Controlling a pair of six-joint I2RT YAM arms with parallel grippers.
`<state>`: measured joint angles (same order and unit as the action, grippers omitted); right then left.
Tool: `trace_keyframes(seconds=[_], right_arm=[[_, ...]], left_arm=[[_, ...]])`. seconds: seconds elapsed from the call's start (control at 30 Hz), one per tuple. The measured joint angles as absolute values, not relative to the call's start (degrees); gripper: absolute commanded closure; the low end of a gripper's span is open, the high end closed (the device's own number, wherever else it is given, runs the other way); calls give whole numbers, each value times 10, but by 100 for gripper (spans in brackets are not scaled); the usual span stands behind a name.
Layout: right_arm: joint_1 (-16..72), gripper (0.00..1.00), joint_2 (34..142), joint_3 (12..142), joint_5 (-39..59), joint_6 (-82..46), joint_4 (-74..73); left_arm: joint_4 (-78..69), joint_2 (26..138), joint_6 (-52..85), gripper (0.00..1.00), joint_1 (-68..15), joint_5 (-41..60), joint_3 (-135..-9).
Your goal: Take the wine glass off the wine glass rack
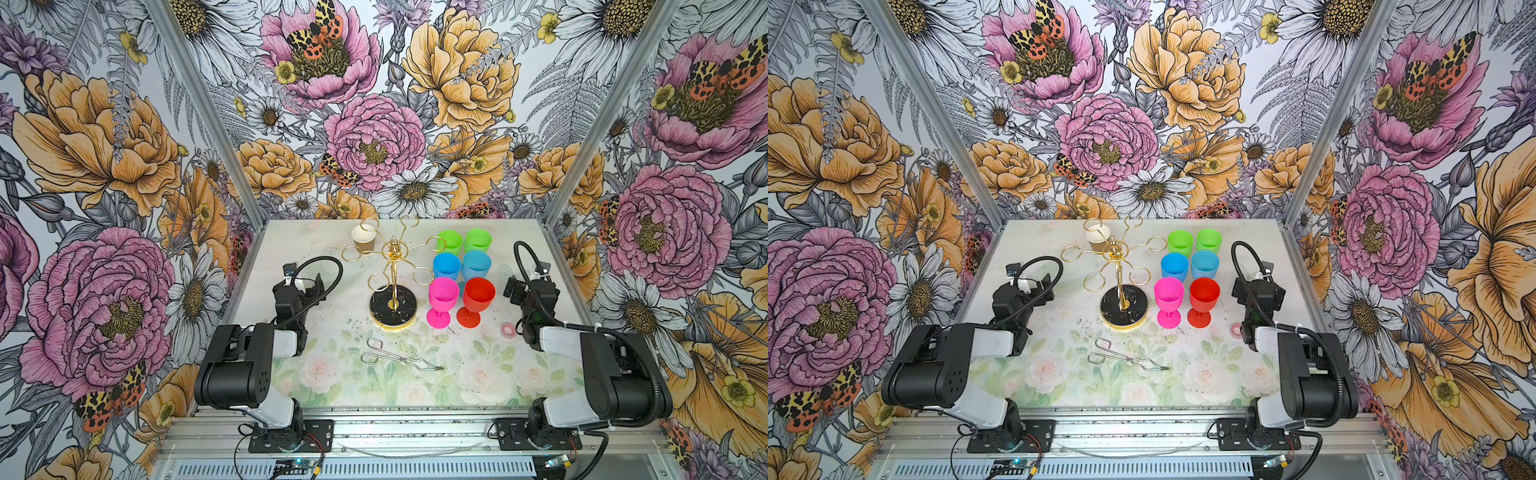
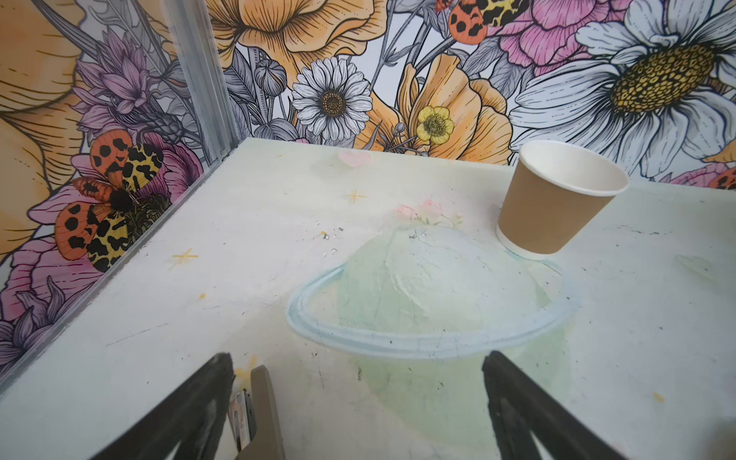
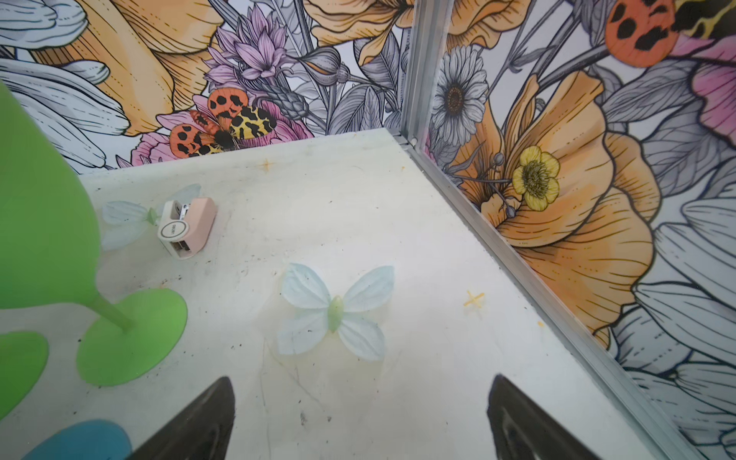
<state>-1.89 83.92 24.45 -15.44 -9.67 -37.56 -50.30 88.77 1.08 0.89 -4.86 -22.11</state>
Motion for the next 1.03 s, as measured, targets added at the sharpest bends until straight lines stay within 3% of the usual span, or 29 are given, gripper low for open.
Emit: trace_keyframes(seconds=[0.37,1.03], right_arm=[[-2,0,879,207,-152,-78,-496],[-2,1,879,207,-152,-76,-517]], left_arm=[[-519,888,11,1,10,-49,-221],[-522,888,11,1,10,-48,-221]])
